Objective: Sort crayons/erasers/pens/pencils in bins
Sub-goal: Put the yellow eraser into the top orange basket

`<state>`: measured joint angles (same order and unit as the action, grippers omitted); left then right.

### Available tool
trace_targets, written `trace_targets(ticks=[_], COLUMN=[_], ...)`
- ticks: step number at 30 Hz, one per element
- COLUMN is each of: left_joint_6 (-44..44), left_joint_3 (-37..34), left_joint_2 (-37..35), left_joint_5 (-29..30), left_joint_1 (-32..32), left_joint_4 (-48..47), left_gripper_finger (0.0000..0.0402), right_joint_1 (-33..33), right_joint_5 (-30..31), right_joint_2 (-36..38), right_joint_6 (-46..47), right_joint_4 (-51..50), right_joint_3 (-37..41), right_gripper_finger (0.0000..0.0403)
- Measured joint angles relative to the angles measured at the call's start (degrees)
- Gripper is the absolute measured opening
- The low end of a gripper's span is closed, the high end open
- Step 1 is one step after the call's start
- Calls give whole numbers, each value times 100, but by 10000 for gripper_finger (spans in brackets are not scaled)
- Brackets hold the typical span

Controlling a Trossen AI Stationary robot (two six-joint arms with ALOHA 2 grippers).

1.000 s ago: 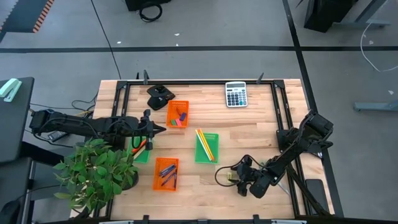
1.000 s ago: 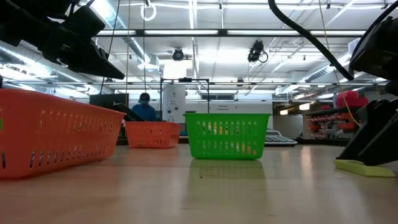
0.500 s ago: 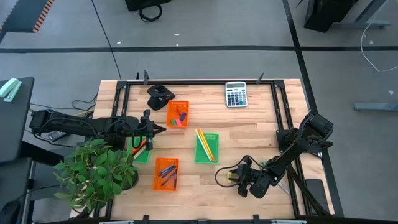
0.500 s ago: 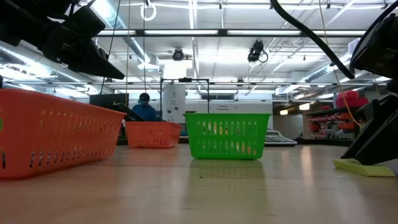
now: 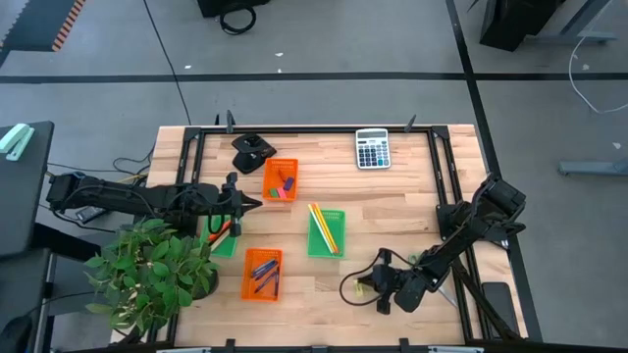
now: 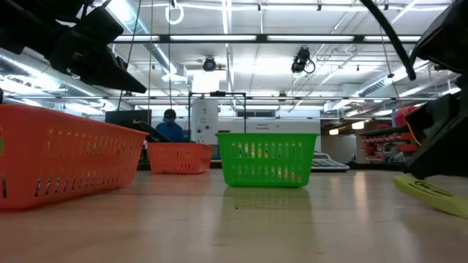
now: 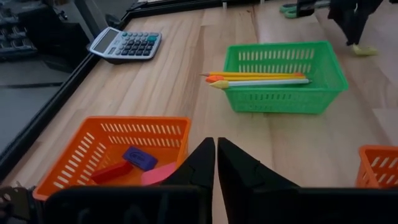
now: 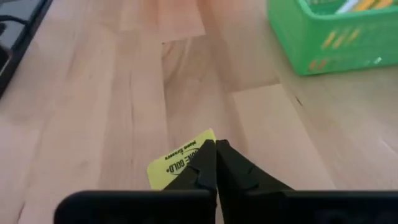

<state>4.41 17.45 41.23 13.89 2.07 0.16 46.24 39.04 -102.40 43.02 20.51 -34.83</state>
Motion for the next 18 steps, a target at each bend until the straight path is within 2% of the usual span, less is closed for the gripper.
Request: trace_targets(ticks=[10,18], left_joint_6=[360,334], left_joint_3=[0,0], left_joint_2=[0,-1], left_joint_5=[2,2], left_joint_1=[0,0], left_joint_4=[28,23], left_gripper_finger=[16,24], right_joint_1=[-24,-115], right_joint_5=[-191,-157], right_joint_2=[49,52], right_joint_6=[-469,-1622], right_joint_4=[105,-50], right_joint_3=[-205,-940], right_gripper_finger=[4,3])
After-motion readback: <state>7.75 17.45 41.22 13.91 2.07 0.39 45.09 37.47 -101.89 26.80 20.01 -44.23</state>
